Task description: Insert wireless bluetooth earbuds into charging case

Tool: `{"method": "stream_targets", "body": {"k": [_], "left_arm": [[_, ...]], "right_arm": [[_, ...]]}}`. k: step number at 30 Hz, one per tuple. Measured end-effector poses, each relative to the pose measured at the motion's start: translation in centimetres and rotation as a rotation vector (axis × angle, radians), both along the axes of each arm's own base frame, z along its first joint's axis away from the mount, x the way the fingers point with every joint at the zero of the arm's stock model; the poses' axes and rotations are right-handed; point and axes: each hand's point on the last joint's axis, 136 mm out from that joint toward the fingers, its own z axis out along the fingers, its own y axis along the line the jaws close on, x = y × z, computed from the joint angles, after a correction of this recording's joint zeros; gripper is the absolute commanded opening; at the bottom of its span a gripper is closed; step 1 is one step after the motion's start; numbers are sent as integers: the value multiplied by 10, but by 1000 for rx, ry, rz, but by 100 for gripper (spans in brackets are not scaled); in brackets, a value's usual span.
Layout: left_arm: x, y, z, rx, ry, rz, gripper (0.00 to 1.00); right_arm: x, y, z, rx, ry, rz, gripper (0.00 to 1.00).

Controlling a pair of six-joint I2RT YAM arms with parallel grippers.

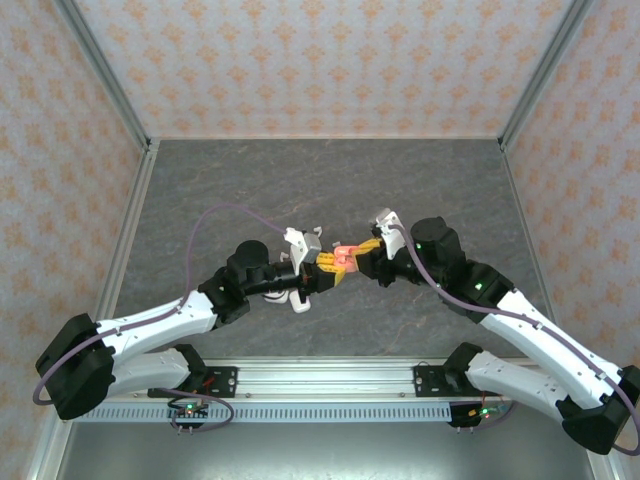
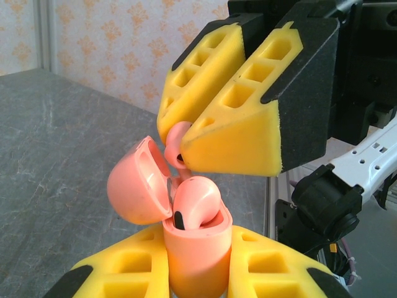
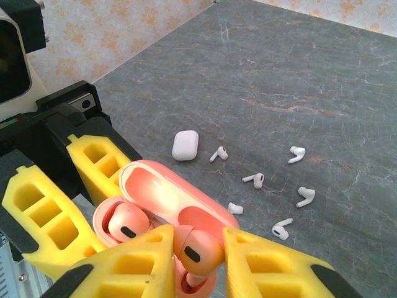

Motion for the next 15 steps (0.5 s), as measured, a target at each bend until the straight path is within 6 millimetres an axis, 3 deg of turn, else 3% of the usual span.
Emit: {"method": "stream_targets", "body": {"k": [10,15], "left_arm": [[-1,1,6,-15,-14,0,0],[-1,1,6,-16,-15,-1,0]], "right_arm": [[-6,4,0,22,26,33,29],[-9,6,2,46,57,37,40]]}}
